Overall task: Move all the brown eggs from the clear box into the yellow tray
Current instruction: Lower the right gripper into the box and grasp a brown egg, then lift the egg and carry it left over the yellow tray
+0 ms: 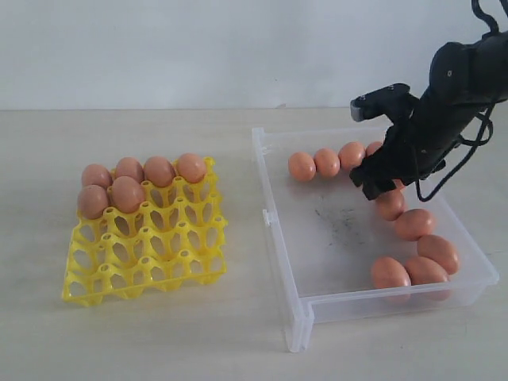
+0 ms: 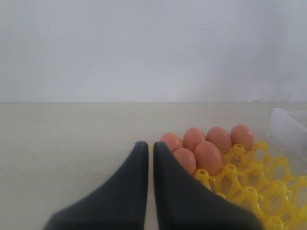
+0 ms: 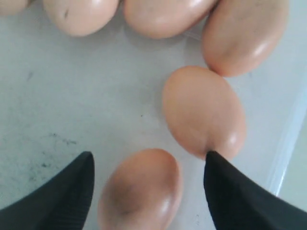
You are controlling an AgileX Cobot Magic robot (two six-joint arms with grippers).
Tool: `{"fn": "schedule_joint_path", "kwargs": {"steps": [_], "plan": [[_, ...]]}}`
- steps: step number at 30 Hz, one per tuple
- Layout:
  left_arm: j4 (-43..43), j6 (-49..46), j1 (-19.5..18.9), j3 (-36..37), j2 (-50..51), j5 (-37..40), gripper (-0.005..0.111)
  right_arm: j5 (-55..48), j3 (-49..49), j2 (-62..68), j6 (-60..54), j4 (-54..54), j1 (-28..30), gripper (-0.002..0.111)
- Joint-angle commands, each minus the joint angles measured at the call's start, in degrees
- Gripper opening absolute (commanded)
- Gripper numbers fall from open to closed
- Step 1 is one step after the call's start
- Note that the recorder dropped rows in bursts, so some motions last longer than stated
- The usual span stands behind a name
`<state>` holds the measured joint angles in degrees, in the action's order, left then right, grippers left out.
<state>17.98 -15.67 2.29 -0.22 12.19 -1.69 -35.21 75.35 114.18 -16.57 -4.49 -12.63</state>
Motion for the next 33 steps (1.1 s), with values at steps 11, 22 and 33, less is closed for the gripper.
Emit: {"fn": "schedule_joint_path", "kwargs": {"steps": [11,22,33], "plan": [[0.3,-0.3,0.3,0.2,0.2,-0.8,0.004,-7.6,2.9,-0.3,30.1,-0.2,0.0,0.059],[0.3,-0.3,0.3,0.2,0.2,-0.8,0.004,-10.0,2.9,1.6,37.9,-0.2,0.0,0.059],[0.3,-0.3,0.3,0.2,0.2,-0.8,0.004,-5.4,2.9,3.1,37.7,0.3,0.0,0.056]]}}
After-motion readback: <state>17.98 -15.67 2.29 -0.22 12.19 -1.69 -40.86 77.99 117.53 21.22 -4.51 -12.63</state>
